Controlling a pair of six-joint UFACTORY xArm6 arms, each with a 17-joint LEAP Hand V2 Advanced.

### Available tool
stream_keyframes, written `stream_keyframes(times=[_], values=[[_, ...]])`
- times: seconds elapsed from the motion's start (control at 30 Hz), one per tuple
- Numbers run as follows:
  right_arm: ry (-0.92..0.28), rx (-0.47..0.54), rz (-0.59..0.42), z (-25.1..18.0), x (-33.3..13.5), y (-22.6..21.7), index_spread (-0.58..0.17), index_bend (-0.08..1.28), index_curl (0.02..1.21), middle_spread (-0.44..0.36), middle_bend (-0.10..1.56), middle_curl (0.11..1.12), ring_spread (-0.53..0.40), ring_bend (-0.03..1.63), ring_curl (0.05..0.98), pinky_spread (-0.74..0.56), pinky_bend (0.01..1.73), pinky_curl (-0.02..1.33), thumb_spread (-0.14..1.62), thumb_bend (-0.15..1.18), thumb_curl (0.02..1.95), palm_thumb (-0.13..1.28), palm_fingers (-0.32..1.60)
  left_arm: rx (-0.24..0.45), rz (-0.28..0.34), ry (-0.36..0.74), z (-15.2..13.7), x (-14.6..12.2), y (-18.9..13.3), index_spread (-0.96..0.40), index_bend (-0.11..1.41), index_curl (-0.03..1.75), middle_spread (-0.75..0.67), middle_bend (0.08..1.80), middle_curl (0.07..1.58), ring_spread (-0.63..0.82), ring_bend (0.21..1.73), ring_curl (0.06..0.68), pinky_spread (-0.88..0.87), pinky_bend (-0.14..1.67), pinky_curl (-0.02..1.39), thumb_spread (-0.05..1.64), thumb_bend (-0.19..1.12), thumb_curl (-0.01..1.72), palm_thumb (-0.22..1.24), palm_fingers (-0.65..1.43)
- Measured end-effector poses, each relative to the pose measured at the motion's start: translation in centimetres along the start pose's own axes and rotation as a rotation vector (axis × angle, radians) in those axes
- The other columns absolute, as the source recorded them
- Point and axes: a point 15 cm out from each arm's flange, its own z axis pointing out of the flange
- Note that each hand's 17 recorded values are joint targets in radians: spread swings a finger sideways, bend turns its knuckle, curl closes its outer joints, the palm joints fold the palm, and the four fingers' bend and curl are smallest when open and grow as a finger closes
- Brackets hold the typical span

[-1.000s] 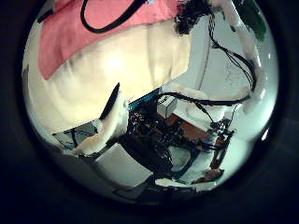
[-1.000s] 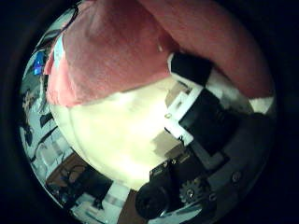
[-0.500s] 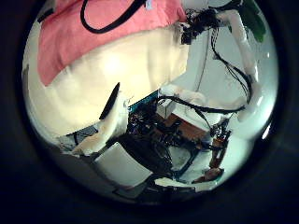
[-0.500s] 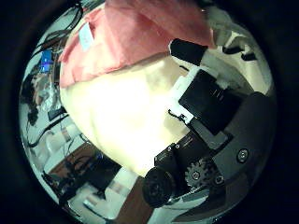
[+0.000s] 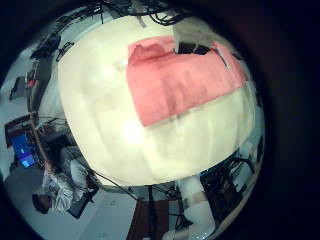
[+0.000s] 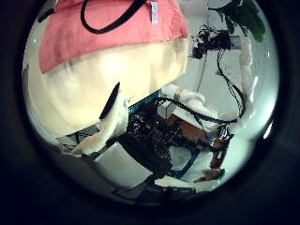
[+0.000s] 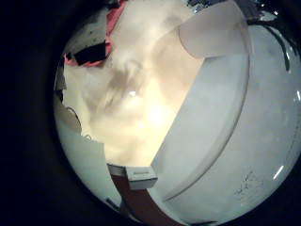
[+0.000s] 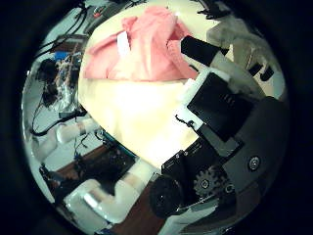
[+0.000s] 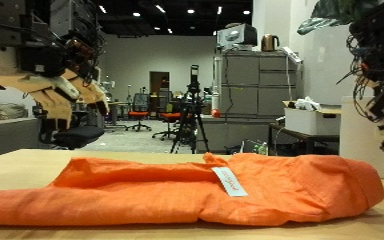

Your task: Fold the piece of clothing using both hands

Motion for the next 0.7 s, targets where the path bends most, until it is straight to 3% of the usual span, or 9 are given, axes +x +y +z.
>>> stream_keyframes(times=[0.1,0.13,0.2,0.27,0.3,0.37,0.47,0.57,0.7], values=[[-0.006,0.017,0.001,-1.0,-0.1,0.2,-0.202,1.14,0.71,-0.111,1.28,0.72,-0.193,1.34,0.589,-0.37,1.16,0.61,0.98,0.04,0.77,1.11,1.23,0.002,0.000,0.003,-0.1,0.2,0.5,-0.12,0.18,0.36,0.09,0.18,0.30,0.25,0.53,0.218,0.15,0.39,0.35,1.15,-0.02,0.30,0.52,0.16],[-0.006,0.027,0.002,-1.2,-0.2,0.1,-0.207,1.13,0.71,-0.109,1.27,0.71,-0.200,1.32,0.579,-0.39,1.16,0.60,0.98,-0.04,0.75,1.00,1.22,0.003,0.001,0.002,-0.1,0.2,0.6,-0.12,0.18,0.36,0.09,0.18,0.30,0.25,0.53,0.219,0.15,0.39,0.35,1.15,-0.02,0.30,0.52,0.16],[0.001,0.065,0.008,-2.0,-0.7,-0.3,-0.226,1.07,0.69,-0.117,1.25,0.69,-0.226,1.29,0.560,-0.43,1.14,0.59,1.02,-0.05,0.69,0.93,1.19,0.007,0.003,0.003,-0.1,0.0,0.8,-0.12,0.18,0.36,0.09,0.18,0.30,0.25,0.53,0.219,0.15,0.39,0.35,1.15,-0.02,0.30,0.52,0.16],[-0.006,0.057,-0.001,-1.5,-1.1,-0.5,-0.305,0.75,0.65,-0.172,1.13,0.66,-0.307,1.22,0.550,-0.53,1.22,0.60,1.04,-0.09,0.59,0.70,0.65,0.011,0.005,0.007,-0.1,0.0,1.0,-0.12,0.18,0.37,0.09,0.18,0.30,0.25,0.53,0.219,0.15,0.39,0.35,1.15,-0.02,0.30,0.52,0.16],[-0.009,0.051,-0.001,-1.3,-1.2,-0.5,-0.315,0.70,0.64,-0.181,1.09,0.65,-0.313,1.22,0.548,-0.54,1.22,0.59,1.04,-0.08,0.57,0.68,0.56,0.012,0.006,0.006,-0.2,0.1,1.0,-0.12,0.18,0.37,0.09,0.18,0.30,0.25,0.53,0.219,0.15,0.39,0.35,1.15,-0.02,0.30,0.52,0.16],[-0.020,0.037,-0.004,-0.6,-1.3,-0.6,-0.314,0.54,0.58,-0.193,0.90,0.59,-0.331,1.17,0.530,-0.52,1.23,0.60,1.03,-0.06,0.53,0.62,0.19,0.010,0.006,0.005,-0.1,0.2,1.0,-0.12,0.18,0.37,0.09,0.18,0.30,0.25,0.53,0.219,0.15,0.39,0.35,1.15,-0.02,0.30,0.52,0.16],[-0.034,0.013,-0.025,0.3,-1.9,-1.7,-0.274,0.43,0.48,-0.145,0.71,0.50,-0.346,1.05,0.444,-0.46,1.18,0.54,1.02,-0.05,0.48,0.58,0.08,0.010,0.010,0.003,-0.1,0.3,0.9,-0.12,0.18,0.37,0.09,0.18,0.30,0.25,0.53,0.219,0.15,0.39,0.35,1.15,-0.02,0.30,0.52,0.16],[-0.047,-0.015,-0.027,1.5,-2.7,-2.5,-0.219,0.37,0.43,-0.088,0.55,0.43,-0.296,0.97,0.393,-0.42,1.16,0.50,1.00,-0.04,0.44,0.54,0.04,0.009,0.009,0.004,0.0,0.4,1.0,-0.12,0.18,0.37,0.09,0.18,0.30,0.25,0.53,0.219,0.15,0.39,0.35,1.16,-0.02,0.30,0.53,0.15],[-0.044,-0.018,-0.031,2.3,-3.5,-4.1,-0.192,0.36,0.41,-0.030,0.55,0.41,-0.212,0.88,0.347,-0.31,0.98,0.44,0.97,-0.04,0.40,0.52,0.07,0.012,0.010,0.005,0.0,0.4,1.0,-0.12,0.18,0.37,0.09,0.18,0.30,0.25,0.53,0.219,0.15,0.39,0.34,1.16,-0.02,0.30,0.53,0.15]])
